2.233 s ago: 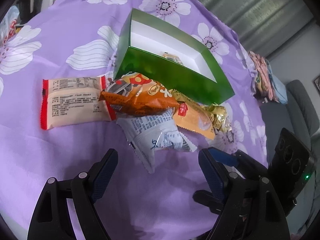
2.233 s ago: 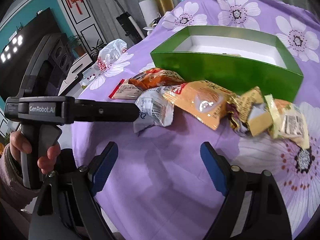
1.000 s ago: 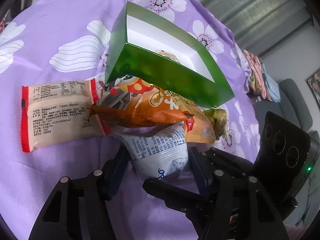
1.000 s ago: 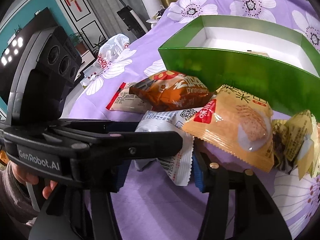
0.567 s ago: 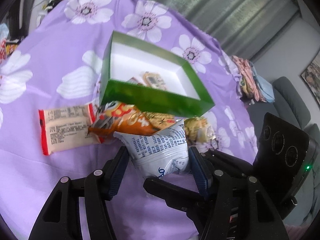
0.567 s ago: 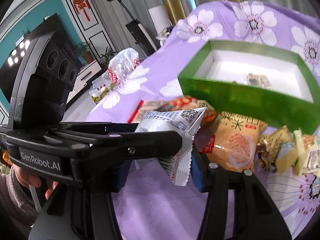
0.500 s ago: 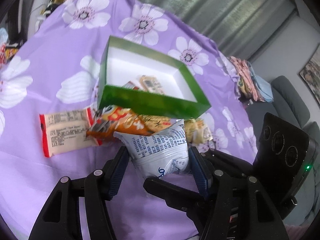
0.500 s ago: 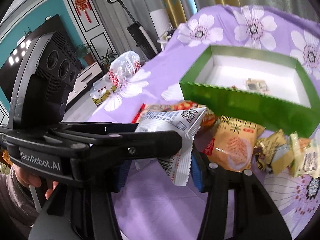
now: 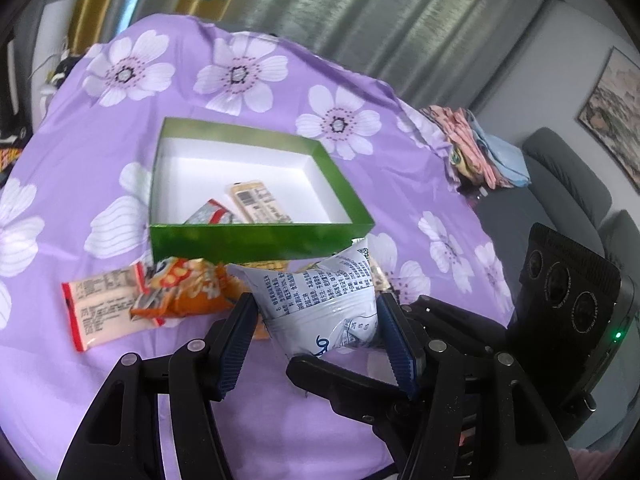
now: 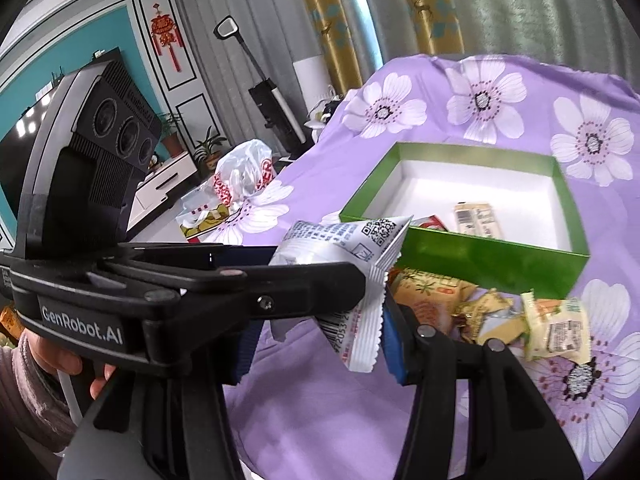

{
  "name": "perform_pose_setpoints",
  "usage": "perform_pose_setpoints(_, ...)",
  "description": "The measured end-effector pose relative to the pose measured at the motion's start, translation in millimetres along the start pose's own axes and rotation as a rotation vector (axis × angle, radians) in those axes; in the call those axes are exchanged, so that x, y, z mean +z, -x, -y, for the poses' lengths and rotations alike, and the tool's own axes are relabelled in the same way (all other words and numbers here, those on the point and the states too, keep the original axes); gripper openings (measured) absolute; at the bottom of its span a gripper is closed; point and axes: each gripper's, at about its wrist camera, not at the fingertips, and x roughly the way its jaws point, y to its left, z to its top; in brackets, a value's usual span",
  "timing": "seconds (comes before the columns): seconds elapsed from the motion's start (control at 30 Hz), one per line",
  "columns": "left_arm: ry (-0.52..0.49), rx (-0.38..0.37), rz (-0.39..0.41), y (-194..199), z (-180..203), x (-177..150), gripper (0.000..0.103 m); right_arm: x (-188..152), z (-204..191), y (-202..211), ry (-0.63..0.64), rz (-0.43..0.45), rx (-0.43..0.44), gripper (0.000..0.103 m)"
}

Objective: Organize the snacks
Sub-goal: 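Lift the white chip bag with the right gripper toward the box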

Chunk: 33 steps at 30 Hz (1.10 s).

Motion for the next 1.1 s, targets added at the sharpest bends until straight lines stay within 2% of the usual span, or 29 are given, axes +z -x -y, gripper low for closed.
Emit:
perform_pose_setpoints(0.7,-0.104,0.004,-0.003,-21,43,36,0.061,10,29,35,-0.022,0.105,-0.046,0.052)
perform_pose_setpoints(1.1,-0.124,0.017,0.015,-31,50,68,0.062,37,45,35,-0.012,0.146,-0.057,0.052)
